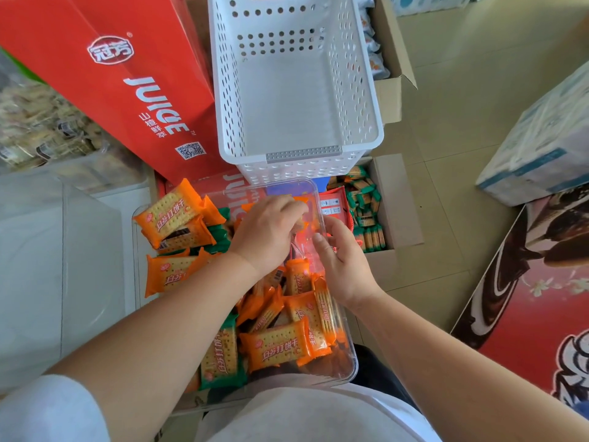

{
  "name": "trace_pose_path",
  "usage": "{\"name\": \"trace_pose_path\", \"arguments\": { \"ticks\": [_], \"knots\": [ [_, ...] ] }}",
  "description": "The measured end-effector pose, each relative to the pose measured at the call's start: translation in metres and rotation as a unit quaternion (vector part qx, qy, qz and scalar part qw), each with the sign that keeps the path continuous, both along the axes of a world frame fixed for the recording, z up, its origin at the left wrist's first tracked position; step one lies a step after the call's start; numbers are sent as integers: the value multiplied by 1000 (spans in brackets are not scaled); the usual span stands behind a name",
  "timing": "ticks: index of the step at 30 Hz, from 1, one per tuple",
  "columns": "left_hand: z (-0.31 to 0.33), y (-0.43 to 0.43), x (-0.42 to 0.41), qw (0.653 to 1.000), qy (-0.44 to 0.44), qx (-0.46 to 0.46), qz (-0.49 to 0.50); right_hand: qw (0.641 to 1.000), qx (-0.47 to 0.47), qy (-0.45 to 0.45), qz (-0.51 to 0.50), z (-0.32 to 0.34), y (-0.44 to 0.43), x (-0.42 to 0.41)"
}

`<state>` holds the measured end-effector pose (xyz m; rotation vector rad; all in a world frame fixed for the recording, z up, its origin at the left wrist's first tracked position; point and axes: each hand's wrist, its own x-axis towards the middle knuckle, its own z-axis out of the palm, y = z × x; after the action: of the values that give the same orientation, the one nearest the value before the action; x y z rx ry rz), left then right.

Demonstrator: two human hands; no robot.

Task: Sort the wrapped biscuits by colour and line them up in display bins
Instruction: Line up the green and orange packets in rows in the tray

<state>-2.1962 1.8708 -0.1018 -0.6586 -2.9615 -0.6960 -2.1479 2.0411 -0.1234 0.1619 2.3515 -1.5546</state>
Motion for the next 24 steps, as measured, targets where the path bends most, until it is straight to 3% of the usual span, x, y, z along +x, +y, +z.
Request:
{"name": "trace_pose_path", "arguments": {
  "ticks": [3,12,15,19,24],
  "knots": [
    [1,1,-5,999,-18,27,9,1000,5,6,-1,-1,-1,-1],
    [-3,-8,1,998,44,-45,24,1000,10,5,8,-1,1,-1],
    [0,-4,22,992,-107,-69,25,1000,11,5,7,-1,0,0],
    [-10,9,34,928,-317,-195,7,1000,6,-7,7,-1,0,-1],
    [-16,18,22,900,-378,-204,74,1000,7,-12,10,-2,0,-1]
  ]
}}
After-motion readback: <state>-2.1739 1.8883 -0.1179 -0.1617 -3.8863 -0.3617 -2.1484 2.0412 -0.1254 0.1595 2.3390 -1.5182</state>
